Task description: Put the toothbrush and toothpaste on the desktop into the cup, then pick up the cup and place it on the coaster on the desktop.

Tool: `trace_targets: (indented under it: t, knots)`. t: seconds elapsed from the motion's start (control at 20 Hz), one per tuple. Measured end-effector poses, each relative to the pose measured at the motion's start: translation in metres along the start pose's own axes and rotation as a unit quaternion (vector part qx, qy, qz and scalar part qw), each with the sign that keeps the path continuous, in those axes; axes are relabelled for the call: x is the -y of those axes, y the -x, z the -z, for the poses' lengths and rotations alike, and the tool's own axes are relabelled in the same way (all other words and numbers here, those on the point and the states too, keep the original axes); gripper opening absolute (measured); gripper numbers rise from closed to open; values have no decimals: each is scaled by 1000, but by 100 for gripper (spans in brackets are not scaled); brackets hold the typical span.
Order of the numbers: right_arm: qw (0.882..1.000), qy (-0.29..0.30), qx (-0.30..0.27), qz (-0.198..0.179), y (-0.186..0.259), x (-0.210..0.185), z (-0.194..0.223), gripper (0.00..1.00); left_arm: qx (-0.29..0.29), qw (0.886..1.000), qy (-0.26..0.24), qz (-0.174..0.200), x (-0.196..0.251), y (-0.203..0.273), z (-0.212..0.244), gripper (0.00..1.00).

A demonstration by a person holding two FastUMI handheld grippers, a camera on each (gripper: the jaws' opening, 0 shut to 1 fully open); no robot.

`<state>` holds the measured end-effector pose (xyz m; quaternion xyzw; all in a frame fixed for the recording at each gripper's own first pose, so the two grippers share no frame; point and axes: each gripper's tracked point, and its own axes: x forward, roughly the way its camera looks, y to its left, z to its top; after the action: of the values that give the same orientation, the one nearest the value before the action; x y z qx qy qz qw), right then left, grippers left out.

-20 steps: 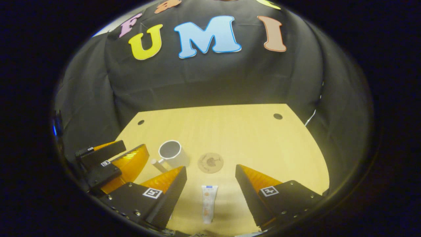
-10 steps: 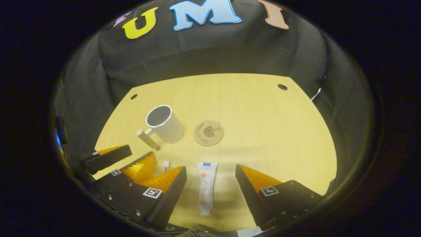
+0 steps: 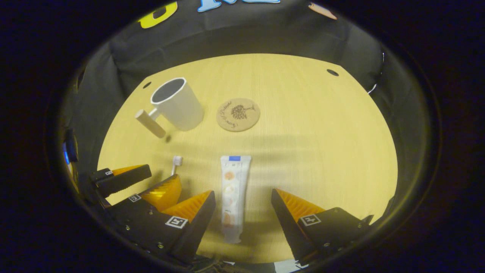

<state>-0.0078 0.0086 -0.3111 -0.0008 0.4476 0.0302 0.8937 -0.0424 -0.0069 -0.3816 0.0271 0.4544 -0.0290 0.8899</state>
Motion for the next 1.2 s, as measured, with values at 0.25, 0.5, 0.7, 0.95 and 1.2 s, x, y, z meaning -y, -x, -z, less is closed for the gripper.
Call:
trace_targets:
  t: [0.25,0.5,0.7,0.95,1.2]
  knots:
    - [999,7,-34,5,-21,3,22,92,-37,999,4,-11,-4,-15,27,100]
    - [999,20,-39,23,-24,14,22,82,-44,998,-2,-34,-13,-24,31,96]
    - [998,32,-49,21,-27,13,24,72,-39,999,-1,-33,-9,-23,26,87]
    - [997,16,-79,19,-23,15,29,31,-37,999,-3,-38,-10,-28,18,41]
    - [997,-8,-75,2,-26,11,24,5,-39,999,4,-37,-9,-28,20,7]
